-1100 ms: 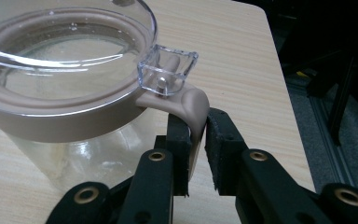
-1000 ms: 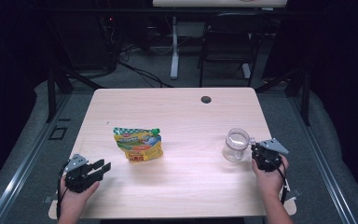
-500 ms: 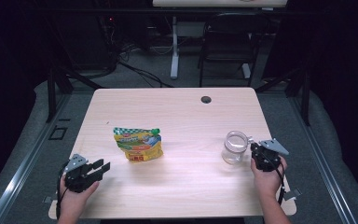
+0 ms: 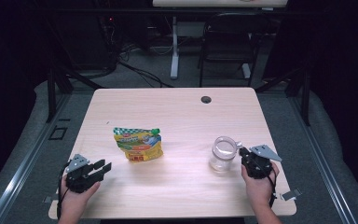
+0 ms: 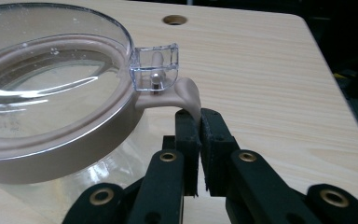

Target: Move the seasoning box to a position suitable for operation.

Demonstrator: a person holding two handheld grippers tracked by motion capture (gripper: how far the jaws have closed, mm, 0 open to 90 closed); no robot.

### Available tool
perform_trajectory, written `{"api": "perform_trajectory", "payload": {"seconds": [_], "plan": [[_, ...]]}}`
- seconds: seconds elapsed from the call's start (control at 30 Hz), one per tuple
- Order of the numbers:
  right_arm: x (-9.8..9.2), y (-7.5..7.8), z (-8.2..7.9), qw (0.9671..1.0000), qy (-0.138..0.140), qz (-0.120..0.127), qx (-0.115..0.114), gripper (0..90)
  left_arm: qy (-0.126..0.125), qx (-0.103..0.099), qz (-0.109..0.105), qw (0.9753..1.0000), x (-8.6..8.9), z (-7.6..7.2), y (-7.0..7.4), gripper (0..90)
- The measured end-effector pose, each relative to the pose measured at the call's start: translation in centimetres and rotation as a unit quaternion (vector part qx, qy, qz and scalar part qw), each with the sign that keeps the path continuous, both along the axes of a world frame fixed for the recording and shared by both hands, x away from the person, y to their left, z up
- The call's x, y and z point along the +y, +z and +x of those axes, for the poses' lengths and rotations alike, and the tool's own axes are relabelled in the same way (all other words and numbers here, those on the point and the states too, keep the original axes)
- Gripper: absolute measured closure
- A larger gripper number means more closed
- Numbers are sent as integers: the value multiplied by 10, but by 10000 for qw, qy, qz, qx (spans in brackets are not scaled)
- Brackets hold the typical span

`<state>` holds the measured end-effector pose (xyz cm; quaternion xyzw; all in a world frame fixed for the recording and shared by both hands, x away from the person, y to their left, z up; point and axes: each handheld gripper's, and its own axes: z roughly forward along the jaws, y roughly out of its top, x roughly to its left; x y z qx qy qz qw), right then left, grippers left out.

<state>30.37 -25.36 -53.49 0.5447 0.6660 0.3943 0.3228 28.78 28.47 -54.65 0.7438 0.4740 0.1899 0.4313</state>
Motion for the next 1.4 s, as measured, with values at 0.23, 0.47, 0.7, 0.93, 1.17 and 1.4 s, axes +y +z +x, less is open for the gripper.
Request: {"api": "perform_trajectory", "payload": {"seconds": [0.23,0.47,0.7,0.93,1.17,1.4], "plan": [[23,-1,-8,9994,348,-66,-4,865,-17,-12,-8,10000,-1,-1,1,632],[39,-6,-9,9979,613,-201,76,865,-55,-6,-2,10000,-2,-2,1,635],[50,-10,-10,9962,816,-269,135,864,-68,10,16,10000,-2,-2,0,637],[50,-14,-12,9964,816,-151,187,861,-96,-1,25,10000,-4,-2,0,634],[48,-11,-21,9952,913,-124,325,849,-122,-29,21,9999,-5,0,1,629],[49,-9,-37,9927,1105,-96,465,830,-164,-76,13,9998,-7,1,3,628]]}}
